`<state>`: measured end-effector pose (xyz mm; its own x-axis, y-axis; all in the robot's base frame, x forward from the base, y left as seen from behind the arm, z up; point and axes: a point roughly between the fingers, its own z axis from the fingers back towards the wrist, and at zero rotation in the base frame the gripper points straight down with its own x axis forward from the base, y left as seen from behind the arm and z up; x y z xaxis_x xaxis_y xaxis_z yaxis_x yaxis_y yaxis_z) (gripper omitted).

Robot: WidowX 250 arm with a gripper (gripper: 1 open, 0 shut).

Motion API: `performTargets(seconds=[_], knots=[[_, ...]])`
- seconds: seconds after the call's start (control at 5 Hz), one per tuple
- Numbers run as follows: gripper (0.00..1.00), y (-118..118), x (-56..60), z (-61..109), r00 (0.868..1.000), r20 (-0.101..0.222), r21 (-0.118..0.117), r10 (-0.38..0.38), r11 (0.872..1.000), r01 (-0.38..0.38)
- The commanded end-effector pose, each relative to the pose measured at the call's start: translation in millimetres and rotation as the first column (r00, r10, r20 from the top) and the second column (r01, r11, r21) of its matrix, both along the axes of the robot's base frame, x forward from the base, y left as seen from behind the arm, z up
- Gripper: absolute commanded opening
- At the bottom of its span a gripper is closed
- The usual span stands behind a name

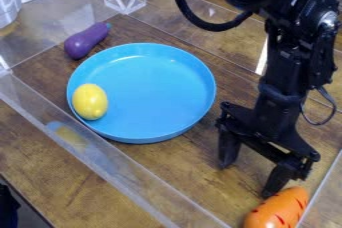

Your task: Put the carrot on the blue tray

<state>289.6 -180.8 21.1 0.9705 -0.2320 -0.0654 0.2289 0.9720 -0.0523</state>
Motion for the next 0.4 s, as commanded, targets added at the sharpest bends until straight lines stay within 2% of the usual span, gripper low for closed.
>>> performTargets(seconds=[0.0, 0.2], knots=[[1.0, -23, -10.3, 3.0, 0.997, 0.017, -0.03, -0.072, 0.997, 0.073], [1.0, -2, -10.1, 0.5, 0.998, 0.007, -0.022, -0.058, 0.998, 0.058]])
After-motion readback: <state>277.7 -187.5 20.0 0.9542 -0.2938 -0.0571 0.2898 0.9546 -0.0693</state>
